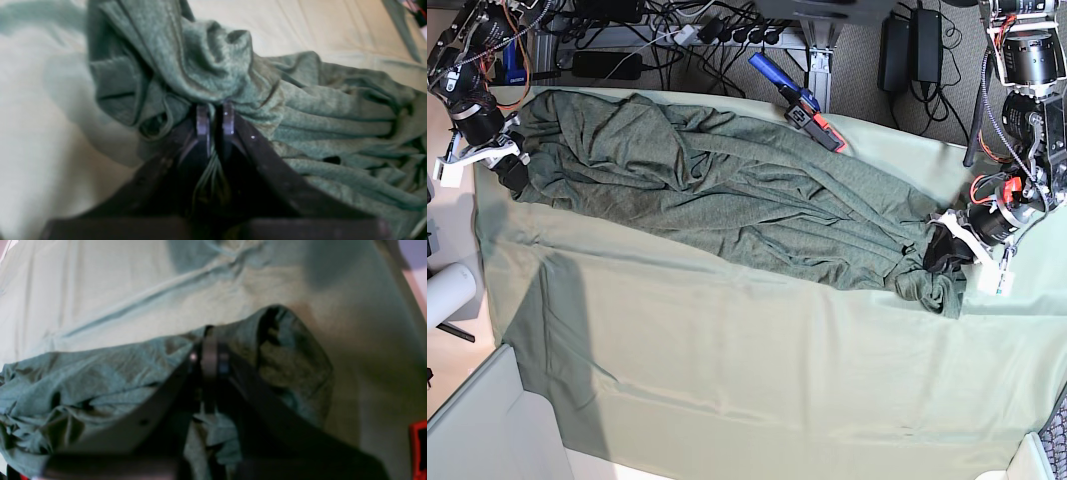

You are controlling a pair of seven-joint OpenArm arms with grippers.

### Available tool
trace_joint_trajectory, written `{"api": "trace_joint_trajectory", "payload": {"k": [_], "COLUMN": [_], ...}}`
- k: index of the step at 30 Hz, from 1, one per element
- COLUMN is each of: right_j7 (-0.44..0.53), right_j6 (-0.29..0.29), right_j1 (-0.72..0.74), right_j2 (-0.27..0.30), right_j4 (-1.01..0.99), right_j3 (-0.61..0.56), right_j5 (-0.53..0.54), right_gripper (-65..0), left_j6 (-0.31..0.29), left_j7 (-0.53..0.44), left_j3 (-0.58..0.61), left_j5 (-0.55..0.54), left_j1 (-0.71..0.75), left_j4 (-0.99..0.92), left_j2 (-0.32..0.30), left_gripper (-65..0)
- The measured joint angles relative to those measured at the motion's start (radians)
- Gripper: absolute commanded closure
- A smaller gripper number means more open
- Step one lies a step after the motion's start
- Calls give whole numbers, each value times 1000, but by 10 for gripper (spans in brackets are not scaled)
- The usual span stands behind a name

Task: Fold the T-shirt properly
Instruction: 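Regrasp the shirt end with the left gripper and tug it straight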

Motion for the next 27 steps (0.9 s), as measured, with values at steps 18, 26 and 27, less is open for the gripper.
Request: {"api": "trace_joint_trajectory", "payload": {"k": [18, 26, 27], "right_j7": [0, 0, 0], "right_j6": [0, 0, 0], "right_j1": [0, 0, 0], "right_j2": [0, 0, 0], "right_j4": [0, 0, 0], "right_j3": [0, 0, 0], "right_j5": [0, 0, 0], "right_gripper": [0, 0, 0], "left_j6": [-64, -67, -68], "left_j7": [24, 34, 26], "left_j3": [-128, -130, -130], "left_j5": [-39, -35, -21], "left_j1": [0, 5, 5], "left_j4": [0, 93, 107], "left_j2": [2, 0, 0], "left_gripper": [0, 0, 0]}}
